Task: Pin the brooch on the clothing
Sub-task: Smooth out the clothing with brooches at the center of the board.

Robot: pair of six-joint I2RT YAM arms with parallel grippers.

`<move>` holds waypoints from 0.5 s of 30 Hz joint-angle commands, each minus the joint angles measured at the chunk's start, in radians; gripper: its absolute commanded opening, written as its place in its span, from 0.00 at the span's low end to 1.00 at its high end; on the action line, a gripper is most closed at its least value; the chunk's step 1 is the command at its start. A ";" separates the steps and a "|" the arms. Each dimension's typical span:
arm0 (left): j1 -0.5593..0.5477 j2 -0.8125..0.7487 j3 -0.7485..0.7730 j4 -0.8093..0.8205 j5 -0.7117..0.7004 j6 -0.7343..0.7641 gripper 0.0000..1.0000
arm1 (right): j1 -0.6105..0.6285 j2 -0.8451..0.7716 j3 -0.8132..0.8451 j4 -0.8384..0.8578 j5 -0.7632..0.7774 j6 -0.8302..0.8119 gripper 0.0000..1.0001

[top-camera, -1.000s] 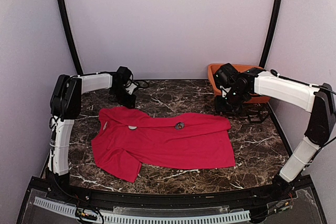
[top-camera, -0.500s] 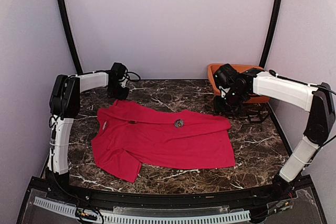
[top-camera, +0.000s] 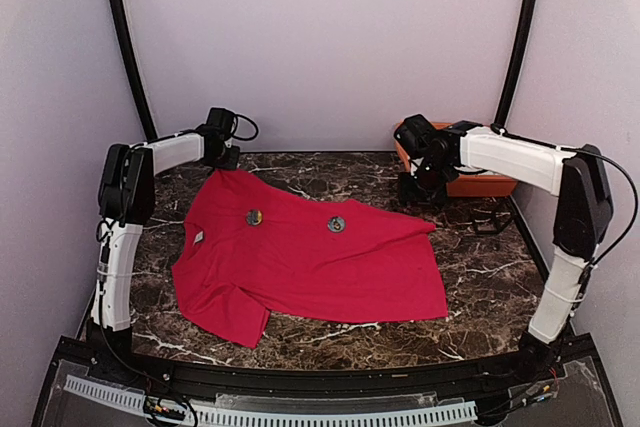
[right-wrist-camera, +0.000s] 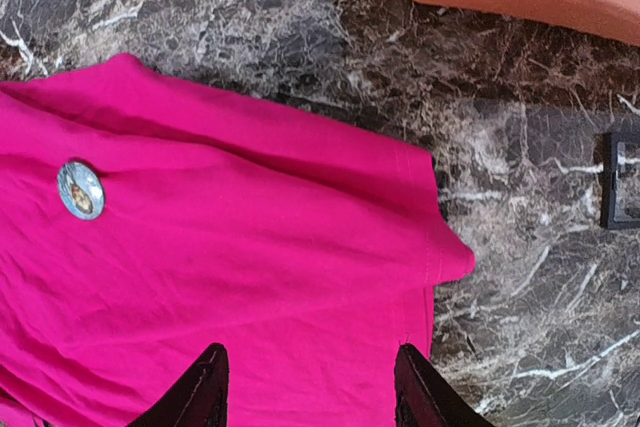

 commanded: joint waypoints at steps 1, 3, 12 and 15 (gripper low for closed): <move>-0.003 0.050 0.072 -0.032 -0.073 0.014 0.01 | -0.029 0.110 0.119 0.003 0.032 -0.022 0.54; -0.002 0.059 0.078 -0.033 -0.114 0.014 0.01 | -0.039 0.182 0.196 -0.003 0.026 -0.024 0.54; 0.007 0.094 0.144 -0.116 -0.122 -0.016 0.56 | -0.058 0.524 0.637 -0.031 -0.079 -0.096 0.54; 0.007 0.036 0.098 -0.124 -0.091 -0.049 0.79 | -0.059 0.598 0.735 -0.031 -0.149 -0.140 0.54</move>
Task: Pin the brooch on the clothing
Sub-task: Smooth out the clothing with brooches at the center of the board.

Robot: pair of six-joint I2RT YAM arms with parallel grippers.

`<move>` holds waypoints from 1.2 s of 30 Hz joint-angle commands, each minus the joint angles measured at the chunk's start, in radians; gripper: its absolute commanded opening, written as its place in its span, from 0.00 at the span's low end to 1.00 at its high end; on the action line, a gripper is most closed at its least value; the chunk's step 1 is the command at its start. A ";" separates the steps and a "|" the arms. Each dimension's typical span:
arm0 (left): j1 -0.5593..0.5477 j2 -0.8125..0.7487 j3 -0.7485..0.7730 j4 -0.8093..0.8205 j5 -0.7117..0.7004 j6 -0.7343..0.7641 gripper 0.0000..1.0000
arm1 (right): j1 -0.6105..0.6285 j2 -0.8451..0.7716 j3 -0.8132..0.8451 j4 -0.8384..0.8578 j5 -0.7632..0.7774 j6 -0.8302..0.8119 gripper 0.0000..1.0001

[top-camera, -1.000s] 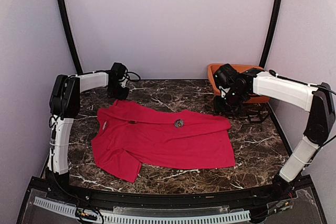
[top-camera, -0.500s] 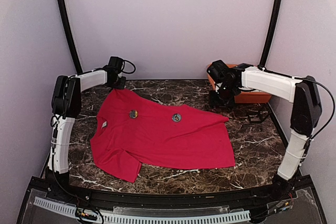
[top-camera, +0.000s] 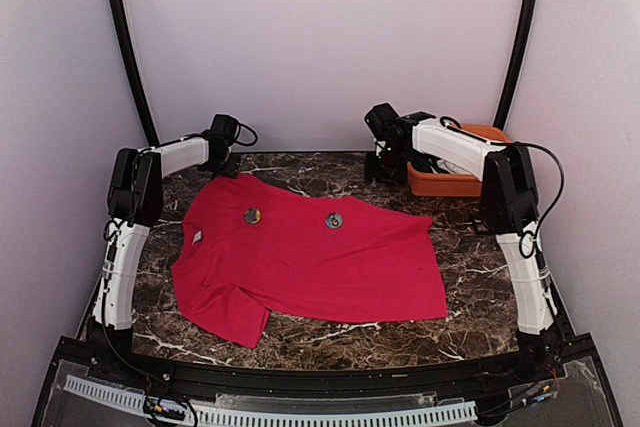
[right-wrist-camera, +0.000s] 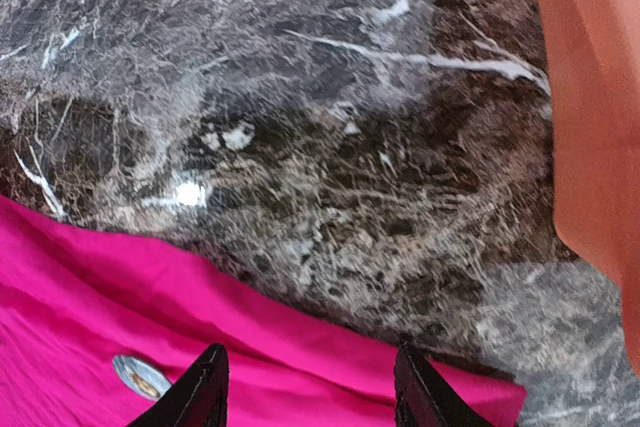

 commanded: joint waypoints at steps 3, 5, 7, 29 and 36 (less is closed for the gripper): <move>0.005 -0.166 -0.143 -0.026 0.068 -0.100 0.96 | -0.009 0.113 0.150 -0.029 -0.173 -0.111 0.55; 0.005 -0.251 -0.246 0.010 0.118 -0.144 0.98 | -0.010 0.123 0.141 -0.023 -0.203 -0.133 0.55; -0.006 -0.343 -0.354 0.040 0.178 -0.184 0.99 | -0.010 0.128 0.116 -0.012 -0.219 -0.153 0.55; -0.274 -0.903 -1.095 0.019 0.352 -0.150 0.99 | -0.016 0.183 0.057 0.061 -0.159 -0.237 0.00; -0.312 -0.770 -1.099 -0.045 0.352 -0.106 0.99 | -0.016 0.139 0.092 0.079 0.091 -0.214 0.00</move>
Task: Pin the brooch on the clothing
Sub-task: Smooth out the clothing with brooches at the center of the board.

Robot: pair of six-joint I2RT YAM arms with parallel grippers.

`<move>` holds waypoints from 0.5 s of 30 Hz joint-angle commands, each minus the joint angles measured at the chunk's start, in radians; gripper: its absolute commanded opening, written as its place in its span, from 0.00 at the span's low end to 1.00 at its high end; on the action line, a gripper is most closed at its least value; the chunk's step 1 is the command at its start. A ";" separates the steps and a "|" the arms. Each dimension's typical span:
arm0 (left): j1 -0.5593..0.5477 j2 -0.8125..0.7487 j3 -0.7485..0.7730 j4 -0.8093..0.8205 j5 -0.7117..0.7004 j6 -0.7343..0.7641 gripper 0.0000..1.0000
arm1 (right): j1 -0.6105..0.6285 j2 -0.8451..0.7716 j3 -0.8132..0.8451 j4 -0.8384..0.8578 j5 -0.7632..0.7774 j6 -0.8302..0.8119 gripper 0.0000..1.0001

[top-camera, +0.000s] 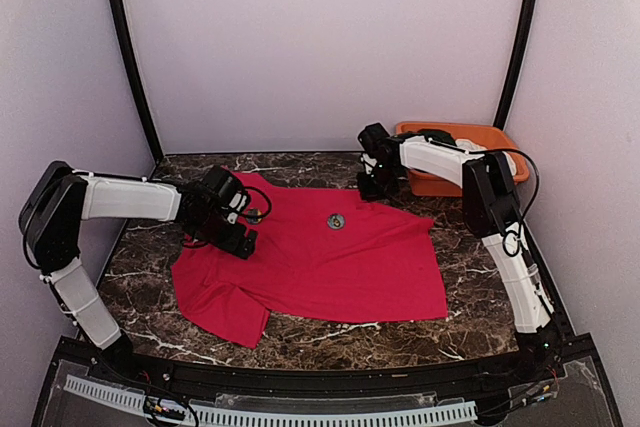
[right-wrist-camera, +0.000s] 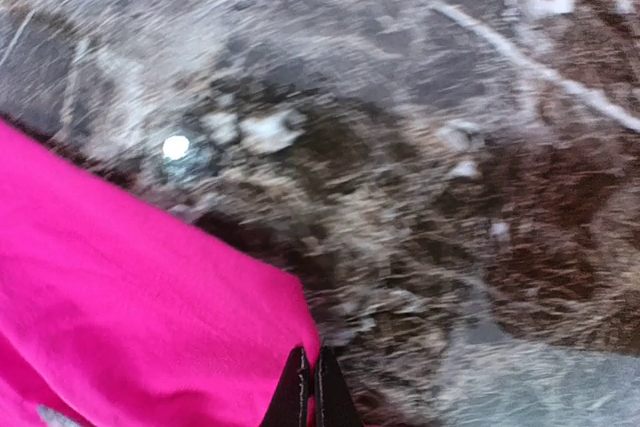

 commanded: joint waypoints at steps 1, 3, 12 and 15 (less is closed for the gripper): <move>-0.012 0.084 0.003 -0.086 0.014 0.040 0.99 | -0.007 -0.053 0.016 0.007 0.220 0.018 0.00; -0.013 0.106 0.005 -0.096 0.016 0.046 0.99 | -0.007 -0.052 0.035 0.009 0.300 0.016 0.00; -0.012 0.121 -0.003 -0.120 -0.015 0.060 0.98 | -0.007 0.006 0.124 0.053 0.379 -0.071 0.21; -0.013 0.117 -0.005 -0.133 -0.041 0.065 0.98 | -0.006 0.011 0.134 0.057 0.385 -0.079 0.30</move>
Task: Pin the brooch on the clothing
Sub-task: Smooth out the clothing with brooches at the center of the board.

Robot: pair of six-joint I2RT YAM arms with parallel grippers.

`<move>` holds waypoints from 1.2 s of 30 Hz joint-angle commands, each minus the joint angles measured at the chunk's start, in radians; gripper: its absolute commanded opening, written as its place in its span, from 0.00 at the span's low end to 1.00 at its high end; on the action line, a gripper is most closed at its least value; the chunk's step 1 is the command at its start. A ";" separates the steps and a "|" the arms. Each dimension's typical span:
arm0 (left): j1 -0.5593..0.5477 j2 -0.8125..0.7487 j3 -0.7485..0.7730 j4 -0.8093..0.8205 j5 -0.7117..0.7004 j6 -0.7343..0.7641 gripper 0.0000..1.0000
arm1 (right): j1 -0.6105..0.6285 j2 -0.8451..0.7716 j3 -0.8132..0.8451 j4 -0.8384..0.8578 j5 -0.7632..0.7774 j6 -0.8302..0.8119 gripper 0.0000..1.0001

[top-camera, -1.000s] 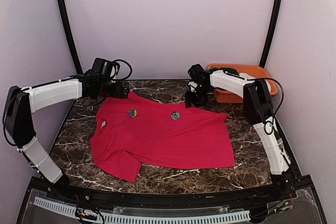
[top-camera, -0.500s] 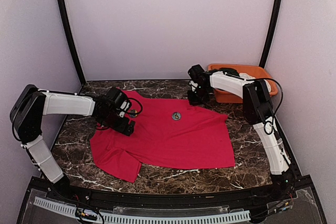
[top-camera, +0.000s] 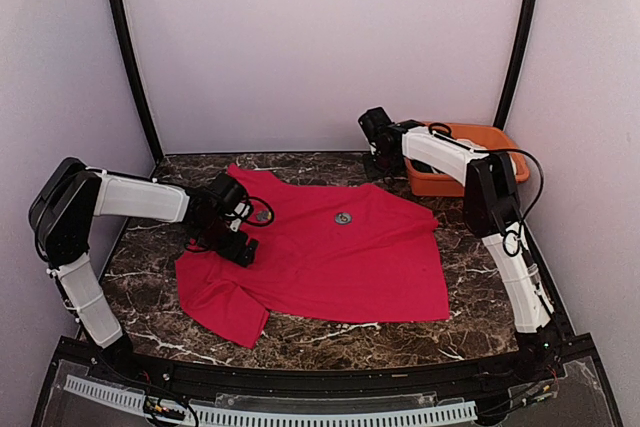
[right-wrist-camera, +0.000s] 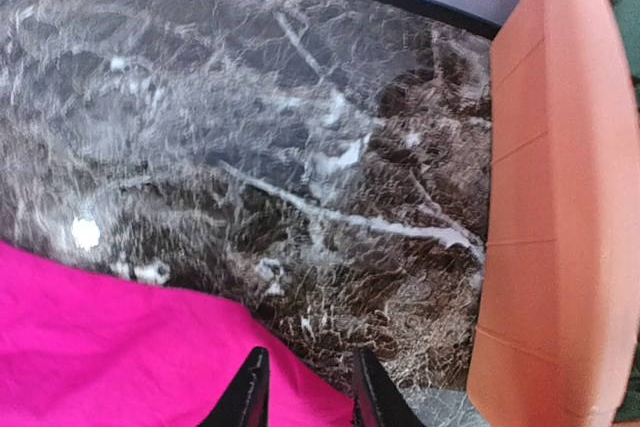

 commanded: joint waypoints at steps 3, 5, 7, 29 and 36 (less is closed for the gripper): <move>-0.004 -0.006 -0.024 -0.102 -0.066 0.032 0.99 | 0.001 -0.033 0.001 0.029 0.012 -0.017 0.32; -0.003 -0.029 -0.026 -0.103 -0.078 0.031 0.99 | 0.010 -0.081 -0.050 0.030 -0.011 -0.017 0.33; 0.000 -0.069 -0.022 -0.104 -0.094 0.030 0.99 | 0.025 -0.144 -0.109 0.025 -0.031 -0.019 0.33; 0.217 0.293 0.443 -0.063 -0.085 0.054 0.99 | 0.204 -0.690 -1.040 0.006 -0.186 0.250 0.31; 0.226 0.366 0.489 -0.062 -0.145 0.050 0.99 | 0.219 -0.664 -1.239 0.046 -0.228 0.324 0.31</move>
